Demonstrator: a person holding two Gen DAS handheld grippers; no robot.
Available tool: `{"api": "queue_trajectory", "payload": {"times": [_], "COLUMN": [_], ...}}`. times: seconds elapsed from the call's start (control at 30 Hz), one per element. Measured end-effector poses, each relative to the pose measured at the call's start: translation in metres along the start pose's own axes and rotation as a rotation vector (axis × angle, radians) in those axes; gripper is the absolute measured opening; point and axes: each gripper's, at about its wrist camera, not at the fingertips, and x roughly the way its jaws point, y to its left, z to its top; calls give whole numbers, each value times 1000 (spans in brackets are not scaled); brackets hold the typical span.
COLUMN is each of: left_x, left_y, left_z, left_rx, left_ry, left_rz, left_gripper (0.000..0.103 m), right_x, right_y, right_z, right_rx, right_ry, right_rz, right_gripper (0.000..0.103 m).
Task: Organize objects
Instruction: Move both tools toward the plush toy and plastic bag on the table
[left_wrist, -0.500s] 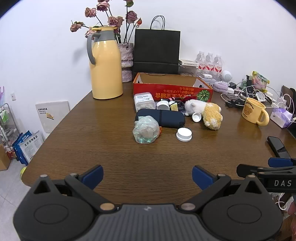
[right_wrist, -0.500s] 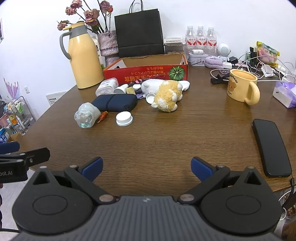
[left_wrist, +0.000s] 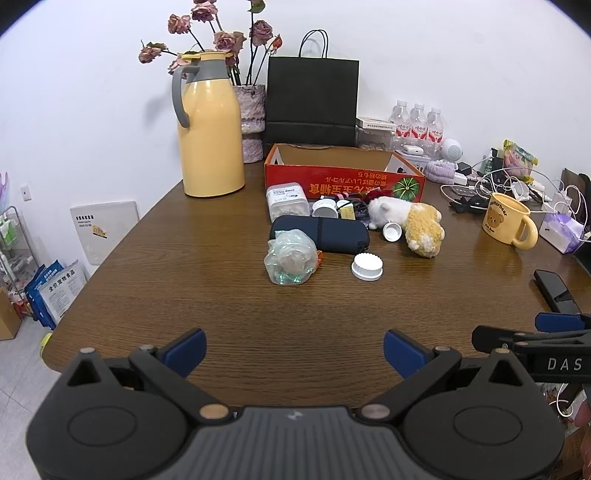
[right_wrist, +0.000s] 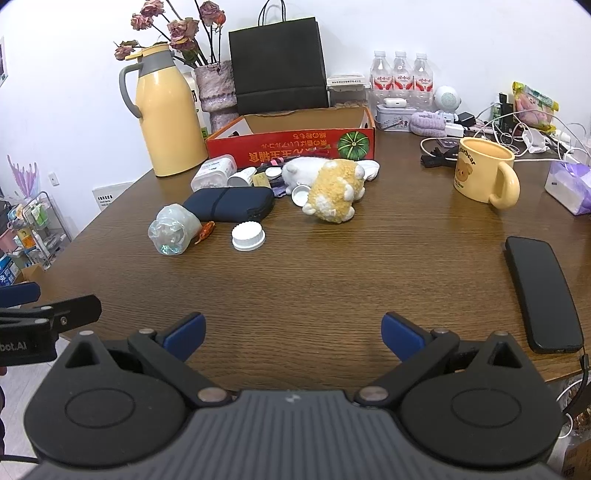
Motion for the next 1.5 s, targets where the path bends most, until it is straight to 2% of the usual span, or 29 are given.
{"api": "queue_trajectory", "payload": {"times": [0.63, 0.77, 0.87, 0.93, 1.0, 1.1, 1.2, 1.3, 1.37, 1.43, 1.5], "left_x": [3, 11, 20, 27, 33, 38, 54, 83, 108, 133, 158], "left_y": [-2, 3, 9, 10, 14, 19, 24, 27, 26, 23, 22], "left_z": [1, 4, 7, 9, 12, 17, 25, 38, 46, 53, 59], "left_rx": [21, 1, -21, -21, -27, -27, 1, -18, -21, -14, -15], "left_ry": [2, 21, 33, 38, 23, -43, -93, -77, -63, -44, -4], "left_rz": [6, 7, -1, 19, 10, -16, -30, -69, -102, -109, -84], "left_gripper": [102, 102, 101, 101, 101, 101, 102, 101, 99, 99, 87], "right_x": [-1, 1, 9, 16, 23, 26, 33, 60, 79, 98, 121], "right_y": [1, 4, 6, 4, 2, -1, -7, -14, -17, -19, -21], "right_z": [1, 3, 6, 8, 10, 14, 14, 25, 36, 49, 65], "right_rx": [-16, -24, -36, -33, -23, -14, -9, -41, -22, -23, -36], "right_ry": [-6, -36, -27, -11, -3, -71, -212, -150, -146, -136, -141], "right_rz": [14, -2, -7, 1, 7, -23, -69, -41, -105, -127, -122], "right_gripper": [103, 103, 103, 103, 103, 103, 103, 103, 103, 103, 103]}}
